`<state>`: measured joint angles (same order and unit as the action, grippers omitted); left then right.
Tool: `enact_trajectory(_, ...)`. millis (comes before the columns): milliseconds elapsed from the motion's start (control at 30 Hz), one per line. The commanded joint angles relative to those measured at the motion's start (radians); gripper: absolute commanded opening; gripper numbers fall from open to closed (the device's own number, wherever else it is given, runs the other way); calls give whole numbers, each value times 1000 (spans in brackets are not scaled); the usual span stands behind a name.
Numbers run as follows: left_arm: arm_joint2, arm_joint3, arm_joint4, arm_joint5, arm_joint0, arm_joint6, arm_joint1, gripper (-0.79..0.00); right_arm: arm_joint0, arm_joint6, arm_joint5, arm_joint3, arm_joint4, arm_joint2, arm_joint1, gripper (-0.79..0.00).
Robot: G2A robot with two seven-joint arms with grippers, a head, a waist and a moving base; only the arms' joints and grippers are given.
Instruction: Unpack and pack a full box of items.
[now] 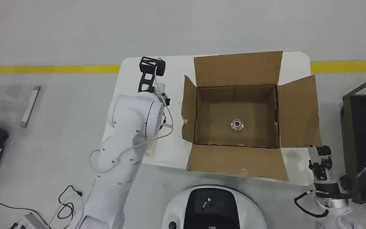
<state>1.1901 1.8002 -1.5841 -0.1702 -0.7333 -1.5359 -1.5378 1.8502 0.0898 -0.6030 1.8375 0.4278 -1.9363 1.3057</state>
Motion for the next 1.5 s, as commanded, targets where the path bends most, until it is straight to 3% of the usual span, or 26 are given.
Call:
enact_trajectory(0,0,0,0,0,0,0,0,-785,-7,17,0,-9,16,-6,0,0)
enact_trajectory(67,0,0,0,0,0,0,0,-785,-12,38,1,-15,32,-12,1,0)
enact_trajectory(133,0,0,0,0,0,0,0,-785,-14,54,-1,-18,46,-15,2,-215)
enact_trajectory(200,0,0,0,0,0,0,0,-785,-13,60,-12,-13,61,-21,1,-268)
enact_trajectory(300,0,0,0,0,0,0,0,-785,-1,92,-25,12,103,-38,2,-225)
enact_trajectory(400,0,0,0,0,0,0,0,-785,23,146,-33,39,155,-54,6,-111)
enact_trajectory(600,0,0,0,0,0,0,0,-785,55,237,-4,72,265,-92,12,-123)
enact_trajectory(700,0,0,0,0,0,0,0,-785,65,280,23,94,339,-114,15,-286)
enact_trajectory(733,0,0,0,0,0,0,0,-785,69,290,29,97,355,-118,16,-434)
enact_trajectory(767,0,0,0,0,0,0,0,-785,71,299,36,103,371,-123,16,-496)
enact_trajectory(800,0,0,0,0,0,0,0,-785,73,307,45,108,395,-130,17,-702)
enact_trajectory(833,0,0,0,0,0,0,0,-785,72,316,56,111,425,-135,17,-785)
enact_trajectory(1100,17,-9,-2,44,-38,26,4,-785,33,457,95,90,686,-130,16,-785)
enact_trajectory(1467,69,-2,-53,128,-141,0,18,-785,-7,506,112,41,772,-120,12,-785)
